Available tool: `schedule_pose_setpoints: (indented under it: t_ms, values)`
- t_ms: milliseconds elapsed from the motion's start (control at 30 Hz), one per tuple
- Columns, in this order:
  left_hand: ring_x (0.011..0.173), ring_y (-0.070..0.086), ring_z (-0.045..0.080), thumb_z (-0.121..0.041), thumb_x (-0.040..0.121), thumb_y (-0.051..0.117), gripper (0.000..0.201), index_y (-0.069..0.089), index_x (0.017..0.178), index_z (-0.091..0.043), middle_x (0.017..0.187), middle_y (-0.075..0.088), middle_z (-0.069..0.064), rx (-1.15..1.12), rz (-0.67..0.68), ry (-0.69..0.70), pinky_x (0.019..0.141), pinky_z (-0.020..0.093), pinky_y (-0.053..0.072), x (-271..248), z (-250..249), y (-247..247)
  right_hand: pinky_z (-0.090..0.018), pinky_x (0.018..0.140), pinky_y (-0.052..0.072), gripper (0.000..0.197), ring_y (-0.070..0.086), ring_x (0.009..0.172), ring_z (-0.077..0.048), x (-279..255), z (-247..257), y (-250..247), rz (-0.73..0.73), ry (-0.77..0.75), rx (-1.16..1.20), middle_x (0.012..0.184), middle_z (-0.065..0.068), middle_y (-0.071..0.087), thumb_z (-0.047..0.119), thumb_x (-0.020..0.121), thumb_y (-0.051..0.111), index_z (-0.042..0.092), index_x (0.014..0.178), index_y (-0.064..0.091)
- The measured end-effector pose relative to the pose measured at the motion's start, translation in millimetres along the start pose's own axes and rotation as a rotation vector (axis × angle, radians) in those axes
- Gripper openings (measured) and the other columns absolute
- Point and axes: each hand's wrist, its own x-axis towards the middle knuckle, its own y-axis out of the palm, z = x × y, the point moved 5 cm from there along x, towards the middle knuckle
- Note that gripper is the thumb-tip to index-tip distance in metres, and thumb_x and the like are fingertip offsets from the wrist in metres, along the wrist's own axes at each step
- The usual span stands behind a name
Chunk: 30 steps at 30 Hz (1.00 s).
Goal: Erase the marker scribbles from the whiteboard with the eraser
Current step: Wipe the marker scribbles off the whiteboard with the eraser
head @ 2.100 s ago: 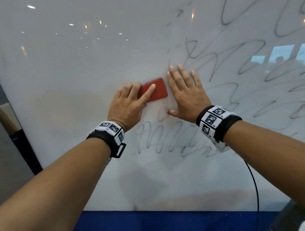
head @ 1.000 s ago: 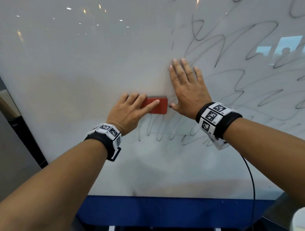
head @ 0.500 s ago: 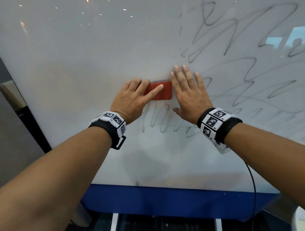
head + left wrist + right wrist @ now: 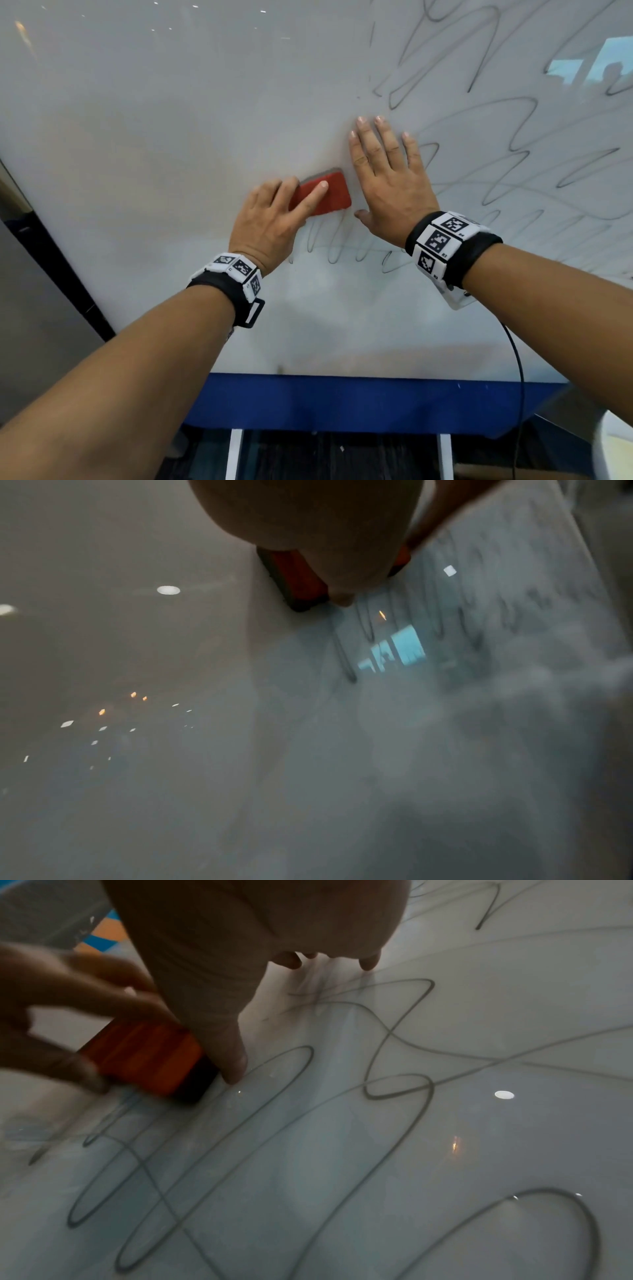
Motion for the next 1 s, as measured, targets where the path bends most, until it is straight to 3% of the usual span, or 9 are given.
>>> schedule_pose_setpoints:
  t_ms: [100,167,267,367,567,667,833,933,1000]
  values:
    - [0.101,0.049,0.036,0.001,0.088,0.034,0.066,0.04,0.15,-0.022,0.124,0.045,0.016,-0.019,0.092,0.212,0.087,0.048,0.044,-22,-11,12,-0.058,0.119,0.019,0.121,0.01,0.151,-0.036,0,0,-1,-0.01,-0.007,-0.012,0.164,-0.016,0.009,0.046,0.068,0.083,0.003,0.156,0.012]
    - [0.101,0.049,0.036,0.001,0.086,0.03,0.069,0.04,0.15,-0.022,0.124,0.047,0.017,-0.006,0.1,0.302,0.088,0.048,0.045,-20,-6,10,-0.058,0.119,0.018,0.121,0.01,0.151,-0.036,0,-1,0,-0.012,-0.008,-0.017,0.164,-0.016,0.008,0.046,0.068,0.083,0.003,0.156,0.011]
    - [0.1,0.05,0.035,-0.003,0.085,0.053,0.068,0.041,0.149,-0.024,0.12,0.054,0.017,0.055,0.036,0.23,0.085,0.046,0.044,-2,6,2,-0.058,0.119,0.016,0.123,0.009,0.151,-0.036,0,-1,1,-0.008,-0.008,-0.012,0.164,-0.016,0.008,0.046,0.068,0.084,0.003,0.156,0.01]
    - [0.1,0.05,0.035,-0.009,0.087,0.06,0.067,0.042,0.149,-0.025,0.119,0.056,0.016,0.074,-0.01,0.129,0.084,0.046,0.044,6,8,-1,-0.058,0.119,0.016,0.123,0.008,0.151,-0.036,0,0,0,-0.001,-0.006,-0.001,0.164,-0.016,0.007,0.044,0.067,0.084,0.003,0.156,0.01]
    - [0.1,0.05,0.035,0.0,0.089,0.025,0.066,0.04,0.149,-0.021,0.123,0.051,0.017,0.012,0.119,0.286,0.086,0.046,0.045,-21,-11,8,-0.059,0.118,0.019,0.121,0.01,0.151,-0.037,0,2,-1,-0.001,-0.002,0.001,0.164,-0.017,0.009,0.043,0.068,0.084,0.003,0.156,0.011]
    - [0.098,0.051,0.035,0.002,0.08,0.043,0.072,0.038,0.148,-0.022,0.12,0.052,0.016,0.018,0.123,0.365,0.083,0.045,0.045,-12,-5,4,-0.059,0.118,0.018,0.116,0.01,0.151,-0.038,-2,5,1,0.006,-0.006,0.001,0.164,-0.018,0.009,0.039,0.071,0.082,0.002,0.155,0.011]
    - [0.097,0.054,0.035,-0.005,0.082,0.061,0.071,0.041,0.147,-0.025,0.119,0.057,0.014,0.008,0.126,0.215,0.082,0.044,0.045,-11,-4,4,-0.059,0.118,0.019,0.103,0.01,0.151,-0.038,-18,24,15,0.026,-0.063,0.01,0.164,-0.019,0.009,0.028,0.075,0.074,0.001,0.154,0.014]
    - [0.096,0.052,0.034,-0.001,0.083,0.055,0.068,0.042,0.146,-0.024,0.12,0.057,0.013,-0.037,0.165,0.215,0.082,0.044,0.047,-22,-11,9,-0.059,0.118,0.019,0.101,0.01,0.151,-0.037,-25,31,21,0.051,-0.086,0.0,0.164,-0.019,0.008,0.027,0.076,0.072,0.001,0.155,0.014]
    - [0.096,0.051,0.034,0.002,0.089,0.039,0.062,0.042,0.146,-0.023,0.119,0.056,0.013,-0.044,0.196,0.28,0.082,0.045,0.047,-22,-8,9,-0.059,0.118,0.019,0.103,0.009,0.151,-0.037,-26,31,22,0.061,-0.088,-0.014,0.164,-0.019,0.007,0.029,0.076,0.073,0.002,0.155,0.014]
